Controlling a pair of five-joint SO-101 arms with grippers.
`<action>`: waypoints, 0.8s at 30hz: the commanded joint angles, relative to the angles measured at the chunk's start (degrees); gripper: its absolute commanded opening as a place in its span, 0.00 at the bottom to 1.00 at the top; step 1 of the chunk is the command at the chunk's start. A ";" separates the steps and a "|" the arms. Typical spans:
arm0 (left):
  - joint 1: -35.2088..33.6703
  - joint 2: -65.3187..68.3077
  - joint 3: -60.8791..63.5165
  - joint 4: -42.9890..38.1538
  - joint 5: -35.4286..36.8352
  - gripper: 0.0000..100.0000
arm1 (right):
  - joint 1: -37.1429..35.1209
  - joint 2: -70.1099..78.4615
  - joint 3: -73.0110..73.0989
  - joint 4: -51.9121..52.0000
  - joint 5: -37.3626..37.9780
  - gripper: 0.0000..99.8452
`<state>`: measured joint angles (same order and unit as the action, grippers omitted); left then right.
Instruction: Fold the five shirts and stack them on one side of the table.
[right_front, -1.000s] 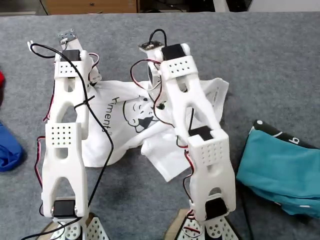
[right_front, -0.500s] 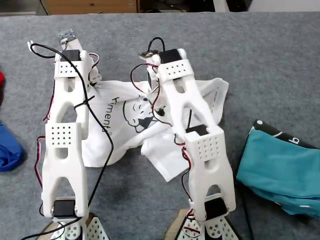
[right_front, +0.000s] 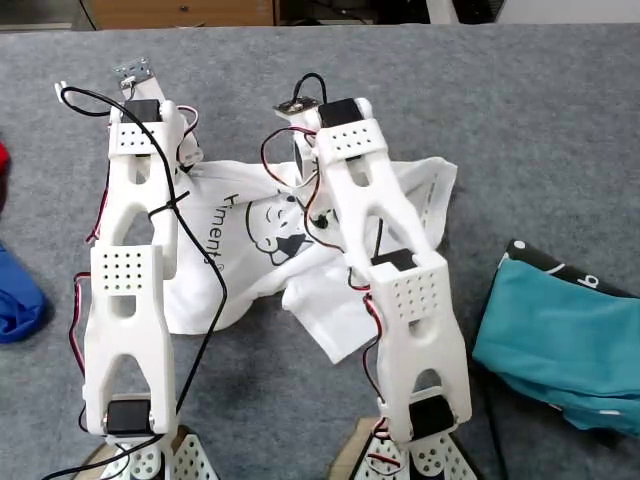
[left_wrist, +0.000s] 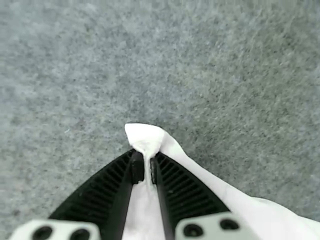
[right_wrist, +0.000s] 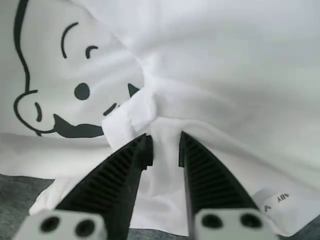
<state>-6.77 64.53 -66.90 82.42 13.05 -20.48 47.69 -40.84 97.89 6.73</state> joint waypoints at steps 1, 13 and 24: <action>-0.62 -0.48 -2.20 -0.79 -0.09 0.02 | 2.33 1.10 -3.30 -0.79 0.44 0.10; -0.62 -0.48 -2.20 -0.79 -0.09 0.02 | 3.03 4.35 -3.30 -3.43 3.69 0.10; -0.62 -0.48 -2.20 -0.79 -0.09 0.02 | 4.26 3.56 -5.93 -4.40 4.75 0.01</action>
<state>-6.77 64.53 -66.90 82.42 13.05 -17.41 52.97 -43.12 94.11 10.95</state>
